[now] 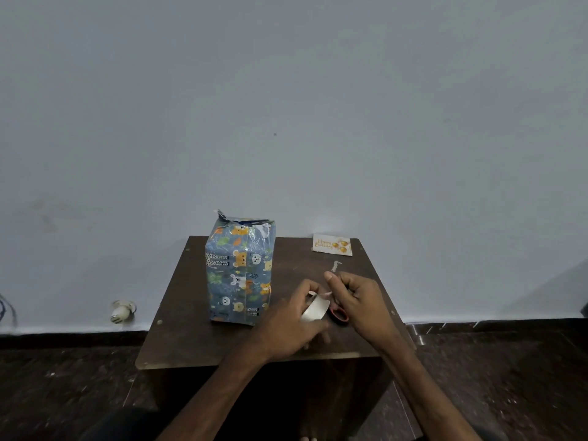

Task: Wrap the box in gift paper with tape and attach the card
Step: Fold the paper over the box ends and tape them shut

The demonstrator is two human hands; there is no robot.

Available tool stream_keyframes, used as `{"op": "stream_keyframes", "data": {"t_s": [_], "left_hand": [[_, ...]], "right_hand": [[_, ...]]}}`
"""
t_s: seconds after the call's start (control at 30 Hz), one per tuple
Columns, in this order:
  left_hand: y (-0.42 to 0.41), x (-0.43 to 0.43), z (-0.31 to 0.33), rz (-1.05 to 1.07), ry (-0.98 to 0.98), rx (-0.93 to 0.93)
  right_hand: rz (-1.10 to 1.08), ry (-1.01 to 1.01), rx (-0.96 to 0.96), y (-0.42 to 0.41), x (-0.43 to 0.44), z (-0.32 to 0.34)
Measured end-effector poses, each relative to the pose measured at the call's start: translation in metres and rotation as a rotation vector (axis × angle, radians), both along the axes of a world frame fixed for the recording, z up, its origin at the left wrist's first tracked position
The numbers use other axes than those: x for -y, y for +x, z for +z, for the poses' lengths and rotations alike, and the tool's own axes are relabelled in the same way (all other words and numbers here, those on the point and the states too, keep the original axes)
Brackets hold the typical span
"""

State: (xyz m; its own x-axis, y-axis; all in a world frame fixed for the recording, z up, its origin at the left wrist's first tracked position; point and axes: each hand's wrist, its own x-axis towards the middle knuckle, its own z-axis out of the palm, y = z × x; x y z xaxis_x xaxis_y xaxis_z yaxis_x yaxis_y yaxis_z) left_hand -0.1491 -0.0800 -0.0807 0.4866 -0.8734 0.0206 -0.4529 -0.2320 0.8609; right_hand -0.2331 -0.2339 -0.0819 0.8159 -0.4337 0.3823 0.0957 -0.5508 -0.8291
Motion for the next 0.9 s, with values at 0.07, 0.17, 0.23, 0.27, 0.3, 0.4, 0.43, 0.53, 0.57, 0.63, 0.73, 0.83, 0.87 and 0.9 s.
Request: {"op": "stream_keyframes", "data": {"t_s": [0.07,0.17,0.23,0.27,0.3,0.4,0.43,0.53,0.57,0.63,0.73,0.83,0.87,0.9], "left_hand": [[-0.003,0.002,0.002,0.017,-0.051,-0.037],[-0.001,0.004,0.001,0.012,-0.058,-0.081],[0.001,0.005,0.002,-0.036,-0.045,-0.124],[0.001,0.005,0.003,-0.051,-0.041,-0.138],[0.002,0.005,0.005,-0.058,-0.039,-0.157],[0.005,0.004,0.009,-0.064,-0.034,-0.249],[0.004,0.003,0.011,-0.059,-0.035,-0.266],[0.002,0.002,0.014,-0.028,-0.047,-0.286],[0.002,0.002,0.014,-0.019,-0.048,-0.292],[0.003,0.002,0.011,-0.004,-0.036,-0.272],[0.004,0.002,0.007,0.024,-0.017,-0.216],[0.000,0.001,0.005,0.006,0.009,-0.218],[-0.002,0.001,0.006,0.013,0.027,-0.186],[-0.003,0.002,0.006,0.027,0.039,-0.154]], "right_hand": [[0.021,0.019,-0.012,-0.001,0.002,0.002],[0.034,0.014,-0.009,-0.003,0.003,0.001],[0.007,-0.008,0.006,-0.005,0.003,0.000],[-0.011,-0.018,0.006,-0.005,0.003,-0.001],[-0.034,-0.021,0.000,-0.005,0.004,-0.002],[-0.096,-0.011,-0.025,-0.006,0.007,-0.001],[-0.100,-0.022,-0.035,-0.007,0.008,0.000],[-0.099,-0.078,-0.048,-0.008,0.005,0.003],[-0.103,-0.097,-0.045,-0.007,0.003,0.004],[-0.117,-0.143,-0.035,-0.007,0.003,0.006],[-0.116,-0.182,-0.017,-0.008,0.004,0.006],[-0.125,-0.227,-0.046,-0.007,0.005,0.005],[-0.130,-0.241,-0.056,-0.005,0.006,0.004],[-0.134,-0.246,-0.060,-0.005,0.008,0.004]]}}
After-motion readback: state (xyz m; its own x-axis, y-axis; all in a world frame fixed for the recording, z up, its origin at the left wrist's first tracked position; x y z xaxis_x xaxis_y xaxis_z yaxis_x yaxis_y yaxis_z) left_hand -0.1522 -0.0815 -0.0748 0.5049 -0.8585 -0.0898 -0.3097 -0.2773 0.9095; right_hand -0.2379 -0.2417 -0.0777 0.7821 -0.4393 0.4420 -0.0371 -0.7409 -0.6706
